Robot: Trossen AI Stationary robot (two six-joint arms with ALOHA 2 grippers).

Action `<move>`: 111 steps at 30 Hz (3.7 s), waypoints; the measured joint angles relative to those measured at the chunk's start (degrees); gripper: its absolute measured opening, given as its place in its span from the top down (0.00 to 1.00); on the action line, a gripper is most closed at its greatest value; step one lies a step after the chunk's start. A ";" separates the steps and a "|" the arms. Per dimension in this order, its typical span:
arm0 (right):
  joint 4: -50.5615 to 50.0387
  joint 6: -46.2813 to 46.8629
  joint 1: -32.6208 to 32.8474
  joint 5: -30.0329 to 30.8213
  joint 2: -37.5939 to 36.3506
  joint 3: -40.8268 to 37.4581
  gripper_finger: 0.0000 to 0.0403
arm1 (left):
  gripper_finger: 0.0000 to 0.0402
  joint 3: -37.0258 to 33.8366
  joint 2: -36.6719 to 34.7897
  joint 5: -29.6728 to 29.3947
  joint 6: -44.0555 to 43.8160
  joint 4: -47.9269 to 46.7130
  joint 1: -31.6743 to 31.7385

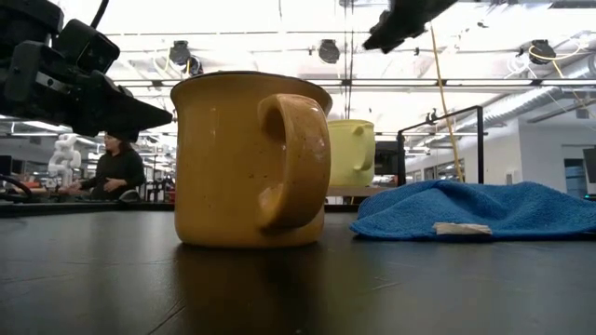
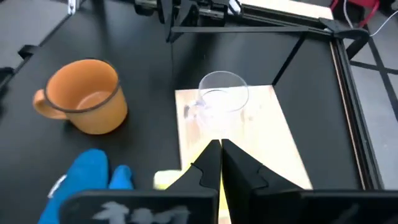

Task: Stack small to large cups/mugs on shelf
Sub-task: Put the orange mug on the shelf

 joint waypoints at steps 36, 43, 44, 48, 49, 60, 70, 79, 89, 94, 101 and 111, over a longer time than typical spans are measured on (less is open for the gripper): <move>41.75 29.86 0.68 0.99 -45.21 -60.66 1.00 | 0.94 0.00 0.01 -0.61 1.29 -0.35 0.01; 49.32 31.93 0.68 1.97 -45.21 -65.53 1.00 | 0.94 0.00 -0.01 -0.63 1.70 -0.31 -0.01; 49.32 31.91 0.68 1.93 -45.21 -65.69 1.00 | 0.94 0.00 0.00 -0.63 1.70 -0.30 -0.01; 49.71 31.89 0.68 1.45 -45.21 -65.82 1.00 | 0.94 0.00 0.00 -0.63 1.70 -0.29 -0.01; 49.96 31.89 0.68 0.75 -45.21 -65.82 1.00 | 0.94 0.00 0.00 -0.63 1.70 -0.28 -0.01; 53.78 32.90 9.98 -2.85 -45.21 -65.82 1.00 | 0.94 0.00 -0.01 0.93 1.82 -0.14 -0.04; 54.39 32.88 23.05 6.25 -45.08 -65.82 1.00 | 0.94 0.00 -0.01 1.38 1.73 -0.24 -0.02; 53.54 29.72 33.37 16.78 -44.66 -65.80 1.00 | 0.94 0.00 -0.01 1.38 1.89 -0.42 0.01; 54.86 28.59 43.41 22.96 -39.15 -65.80 1.00 | 0.94 0.00 -0.01 1.38 2.07 -0.85 0.01; 56.97 26.38 45.30 23.12 -36.91 -65.80 1.00 | 0.94 0.00 -0.01 1.38 2.94 -0.94 0.01; 58.64 25.68 45.38 23.15 -35.87 -65.80 1.00 | 0.94 0.00 -0.01 1.42 2.99 -0.94 0.01; 58.67 25.74 45.38 23.15 -35.87 -65.80 1.00 | 0.94 0.00 -0.01 1.44 2.95 -1.27 0.01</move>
